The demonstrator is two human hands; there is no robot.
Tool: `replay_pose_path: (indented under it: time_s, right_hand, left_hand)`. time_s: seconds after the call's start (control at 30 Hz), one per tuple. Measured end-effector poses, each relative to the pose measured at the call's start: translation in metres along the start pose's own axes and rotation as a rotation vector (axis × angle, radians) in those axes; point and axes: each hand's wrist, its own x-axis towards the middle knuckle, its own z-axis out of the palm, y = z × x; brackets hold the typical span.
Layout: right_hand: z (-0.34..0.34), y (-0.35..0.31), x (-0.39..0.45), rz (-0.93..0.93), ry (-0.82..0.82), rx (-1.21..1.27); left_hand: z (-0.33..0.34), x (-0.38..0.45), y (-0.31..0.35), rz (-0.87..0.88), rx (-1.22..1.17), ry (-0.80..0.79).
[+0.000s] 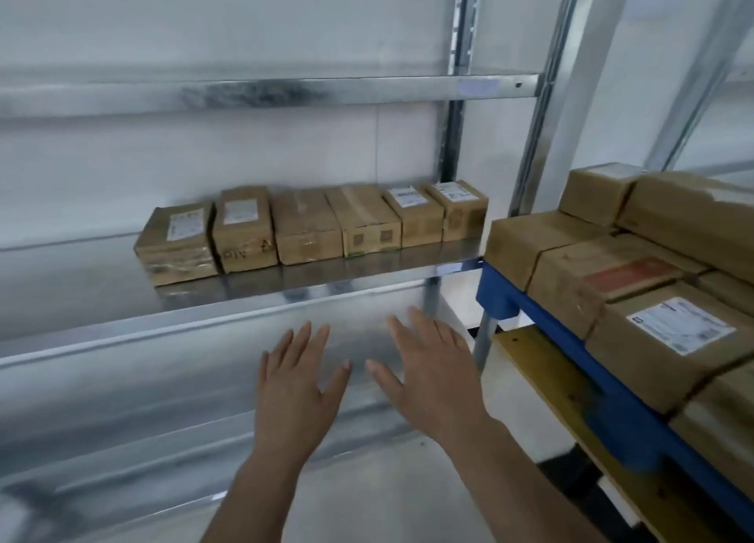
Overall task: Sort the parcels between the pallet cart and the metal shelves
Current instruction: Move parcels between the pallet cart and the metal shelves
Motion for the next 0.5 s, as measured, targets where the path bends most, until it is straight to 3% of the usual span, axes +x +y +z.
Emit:
replay_pose_path:
  time_s: [0.5]
  right_hand:
    - [0.080,-0.122,0.095,-0.205,-0.137,0.059]
  left_hand:
    - [-0.042,0.003,-0.146,-0.274,0.078,0.049]
